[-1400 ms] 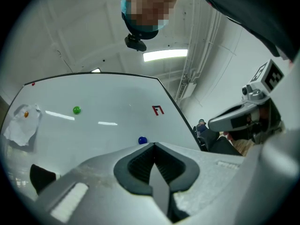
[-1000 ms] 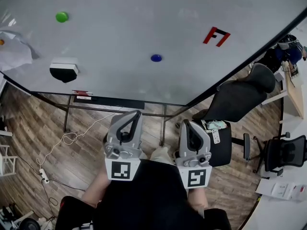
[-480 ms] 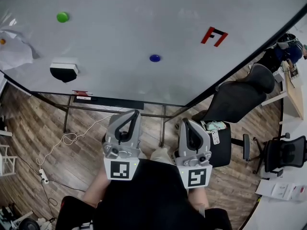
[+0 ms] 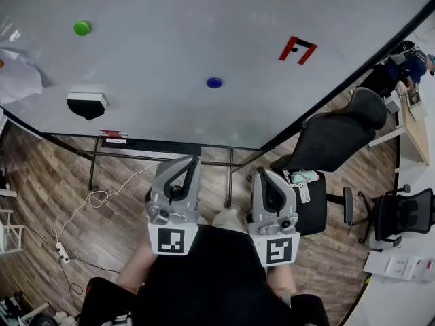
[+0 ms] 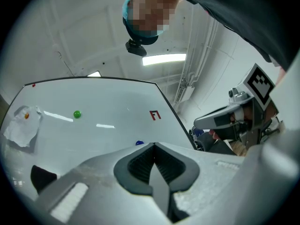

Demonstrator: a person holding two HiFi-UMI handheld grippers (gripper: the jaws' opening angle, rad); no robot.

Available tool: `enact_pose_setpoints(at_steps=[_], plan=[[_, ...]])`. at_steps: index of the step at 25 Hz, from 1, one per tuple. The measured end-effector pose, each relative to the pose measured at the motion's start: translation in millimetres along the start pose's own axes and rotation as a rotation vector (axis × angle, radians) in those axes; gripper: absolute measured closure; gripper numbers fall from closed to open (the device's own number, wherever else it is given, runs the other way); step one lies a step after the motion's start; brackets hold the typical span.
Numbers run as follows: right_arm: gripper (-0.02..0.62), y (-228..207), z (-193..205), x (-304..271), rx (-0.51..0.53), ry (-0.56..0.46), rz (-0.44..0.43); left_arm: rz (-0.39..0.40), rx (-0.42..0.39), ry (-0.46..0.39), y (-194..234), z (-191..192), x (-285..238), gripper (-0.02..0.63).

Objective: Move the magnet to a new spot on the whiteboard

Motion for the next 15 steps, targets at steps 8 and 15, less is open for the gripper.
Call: enact_pose_setpoints(at_steps=[8, 15], plan=[[0.597, 2.1, -2.3, 2.2, 0.01, -0.006, 0.004, 0.016, -0.001, -0.001, -3.3, 0.3, 0.2, 0.604], [0.597, 5.6, -3.8, 1.1, 0.011, -0.013, 0.002, 0.014, -0.002, -0.002, -0.2, 0.4, 3.4, 0.604]])
Point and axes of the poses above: the fingertips, and each gripper's own axes: x backward along the fingers, y to its left, z out of its underside, the point moved 6 cm from there along x, backward along the fingers, and after that the axes turned 2 degrees about -z, right-handed, at the moved point
